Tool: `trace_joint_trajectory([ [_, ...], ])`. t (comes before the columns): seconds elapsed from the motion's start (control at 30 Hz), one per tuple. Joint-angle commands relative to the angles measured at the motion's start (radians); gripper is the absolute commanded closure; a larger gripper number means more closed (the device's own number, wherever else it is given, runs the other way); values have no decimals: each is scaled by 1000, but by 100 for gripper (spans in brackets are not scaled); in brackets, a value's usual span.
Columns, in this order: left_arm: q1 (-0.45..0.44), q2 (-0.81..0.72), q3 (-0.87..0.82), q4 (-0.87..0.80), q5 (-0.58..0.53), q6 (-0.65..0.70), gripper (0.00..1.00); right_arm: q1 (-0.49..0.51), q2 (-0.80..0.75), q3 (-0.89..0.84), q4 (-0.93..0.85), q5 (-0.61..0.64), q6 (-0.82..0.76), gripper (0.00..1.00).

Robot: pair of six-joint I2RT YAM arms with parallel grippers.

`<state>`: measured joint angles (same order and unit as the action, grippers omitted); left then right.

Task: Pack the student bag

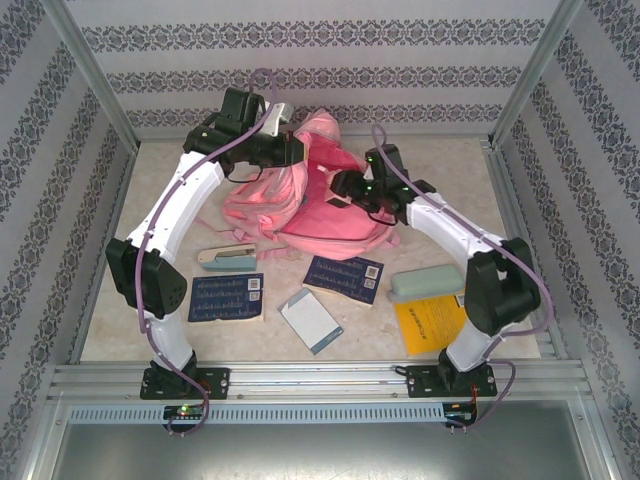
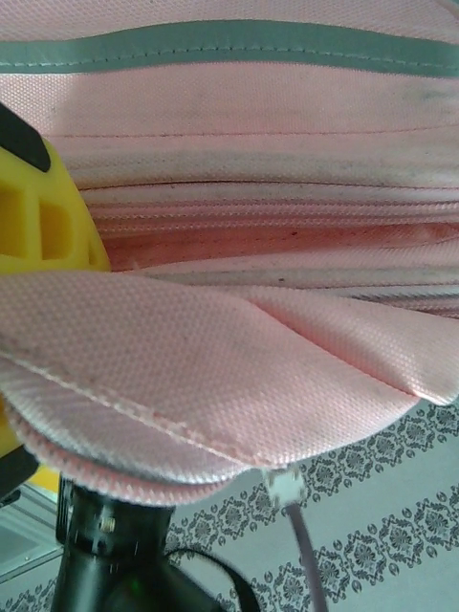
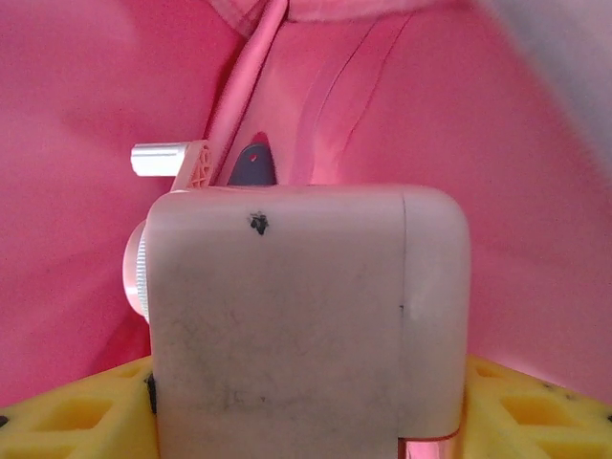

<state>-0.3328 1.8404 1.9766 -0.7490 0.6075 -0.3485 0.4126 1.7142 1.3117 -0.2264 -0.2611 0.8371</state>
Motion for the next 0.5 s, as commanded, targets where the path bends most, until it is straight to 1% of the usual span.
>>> trace_joint_trajectory([
  [0.0,-9,-22,64,173,108,-4,100,27,73,86,139,-15,192,52],
  [0.03,-11,-21,65,175,113,-1,100,36,105,107,160,-13,242,49],
  [0.13,-12,-14,77,165,120,15,100,61,190,153,234,23,359,48],
  [0.2,-12,-9,79,159,118,23,100,86,250,213,244,67,392,46],
  [0.23,-13,-7,81,155,116,26,100,97,290,265,215,82,391,41],
  [0.27,-14,-3,88,148,113,30,100,105,329,320,188,82,388,33],
  [0.33,-12,3,103,133,104,37,100,115,379,399,152,65,373,22],
  [0.4,-6,14,121,115,92,42,100,123,379,419,116,85,342,15],
  [0.47,4,24,128,115,93,35,100,125,339,382,116,118,310,9],
])
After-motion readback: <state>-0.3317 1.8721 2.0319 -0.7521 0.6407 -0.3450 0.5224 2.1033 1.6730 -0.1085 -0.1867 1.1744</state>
